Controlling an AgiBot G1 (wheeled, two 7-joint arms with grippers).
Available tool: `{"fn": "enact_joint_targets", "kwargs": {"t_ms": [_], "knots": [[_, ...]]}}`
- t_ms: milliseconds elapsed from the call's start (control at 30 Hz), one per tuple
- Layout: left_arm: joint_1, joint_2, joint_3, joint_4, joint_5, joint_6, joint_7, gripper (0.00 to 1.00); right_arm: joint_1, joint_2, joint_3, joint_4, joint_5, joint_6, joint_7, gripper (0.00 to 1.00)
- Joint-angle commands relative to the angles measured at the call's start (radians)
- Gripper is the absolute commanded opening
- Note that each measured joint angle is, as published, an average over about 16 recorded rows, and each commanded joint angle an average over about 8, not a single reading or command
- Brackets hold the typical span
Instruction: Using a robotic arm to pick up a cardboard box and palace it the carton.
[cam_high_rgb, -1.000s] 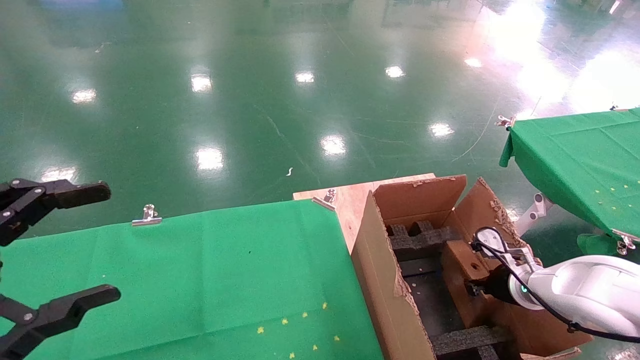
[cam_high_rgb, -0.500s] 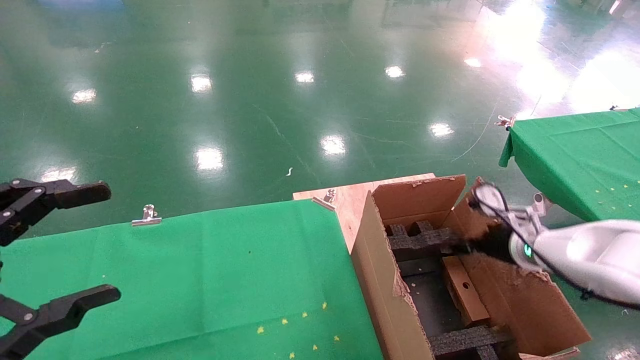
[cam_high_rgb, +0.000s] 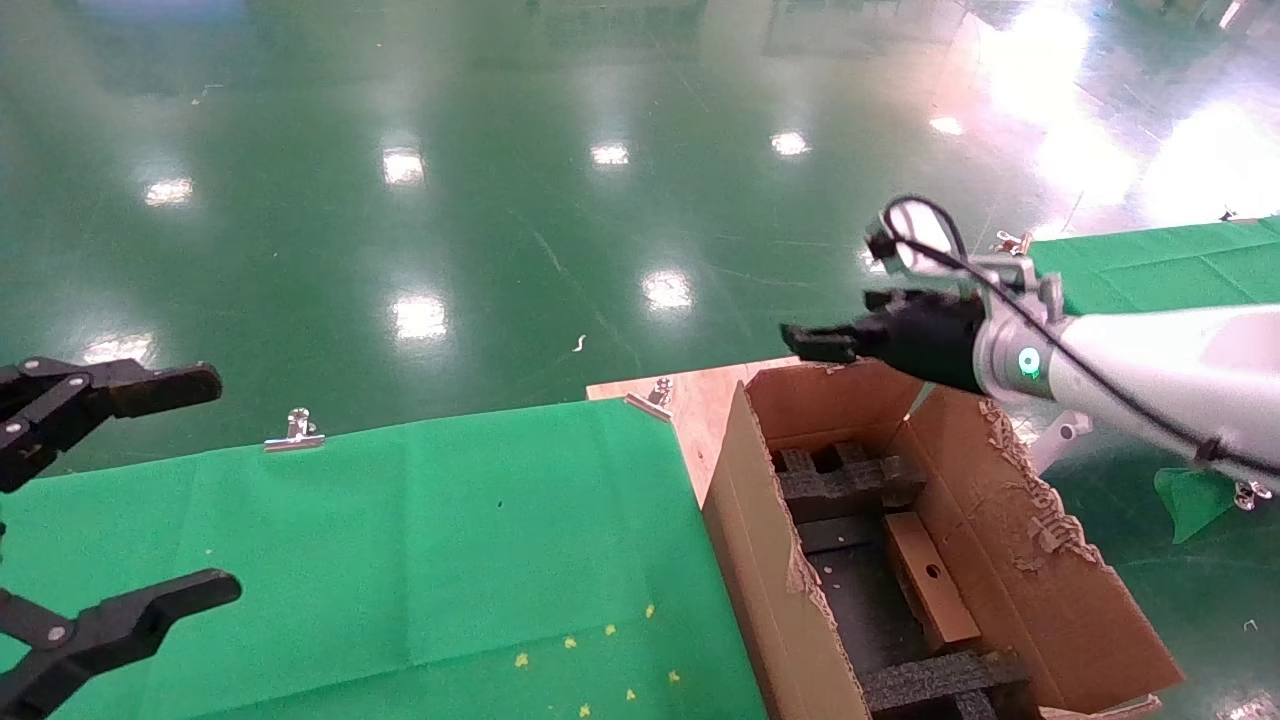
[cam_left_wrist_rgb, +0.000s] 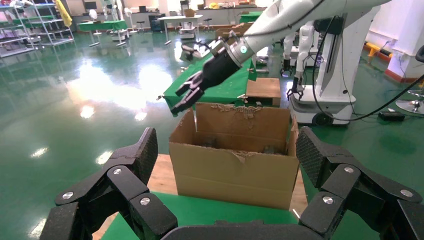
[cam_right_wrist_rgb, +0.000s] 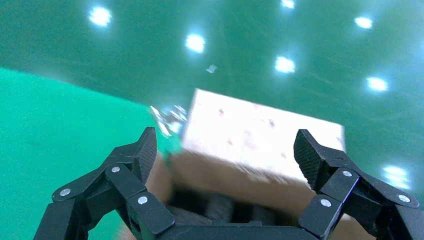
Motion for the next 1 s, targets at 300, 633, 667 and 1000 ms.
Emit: {"fn": "enact_joint_targets", "kwargs": {"t_ms": [300,633,667,1000], "knots": [[0.000,0.000,0.000,0.000,0.000,0.000,0.000,1.00,0.089,0.001,0.023,0.009,0.297,-0.048,-0.192,1.00],[0.000,0.000,0.000,0.000,0.000,0.000,0.000,1.00,0.055,-0.004,0.043,0.004,0.261,-0.054,-0.191,1.00],[0.000,0.000,0.000,0.000,0.000,0.000,0.000,1.00,0.047,-0.005,0.055,0.002,0.269,-0.064,-0.204,1.00],[0.000,0.000,0.000,0.000,0.000,0.000,0.000,1.00,-0.070,-0.028,0.258,-0.012,0.415,-0.225,-0.427,1.00]]}}
